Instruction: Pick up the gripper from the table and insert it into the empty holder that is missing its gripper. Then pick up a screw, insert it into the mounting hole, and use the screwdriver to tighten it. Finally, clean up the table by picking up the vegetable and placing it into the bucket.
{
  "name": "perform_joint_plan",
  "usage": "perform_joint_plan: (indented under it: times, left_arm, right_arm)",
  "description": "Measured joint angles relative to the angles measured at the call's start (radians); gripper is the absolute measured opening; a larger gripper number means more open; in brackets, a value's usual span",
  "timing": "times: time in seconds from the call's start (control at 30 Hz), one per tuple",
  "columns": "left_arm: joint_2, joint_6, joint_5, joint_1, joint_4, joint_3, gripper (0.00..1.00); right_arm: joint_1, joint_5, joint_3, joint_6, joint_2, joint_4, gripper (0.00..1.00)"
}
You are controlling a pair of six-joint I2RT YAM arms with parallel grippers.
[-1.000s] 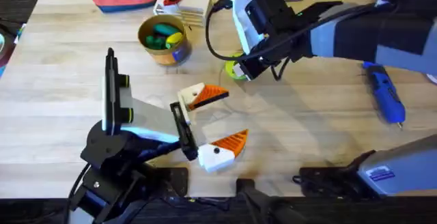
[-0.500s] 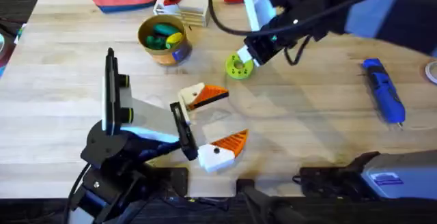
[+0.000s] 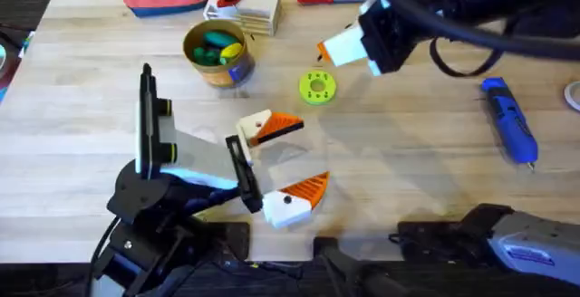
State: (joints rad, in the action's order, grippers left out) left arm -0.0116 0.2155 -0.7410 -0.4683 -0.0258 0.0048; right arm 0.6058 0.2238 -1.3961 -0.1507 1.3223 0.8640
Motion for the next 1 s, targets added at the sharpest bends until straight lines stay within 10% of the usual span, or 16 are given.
perform_joint_plan:
  times: [0.4,1.0]
  left_arm:
    - [0.001,-0.126,-0.056,0.000,-0.037,0.000,0.986]
    - [0.000,-0.149,-0.075,0.000,-0.039,0.000,0.985]
  right_arm:
    - [0.267,0.035,0.000,0.054,0.007,0.006,0.004]
    - [0.336,0.032,0.000,0.099,0.111,-0.026,0.004]
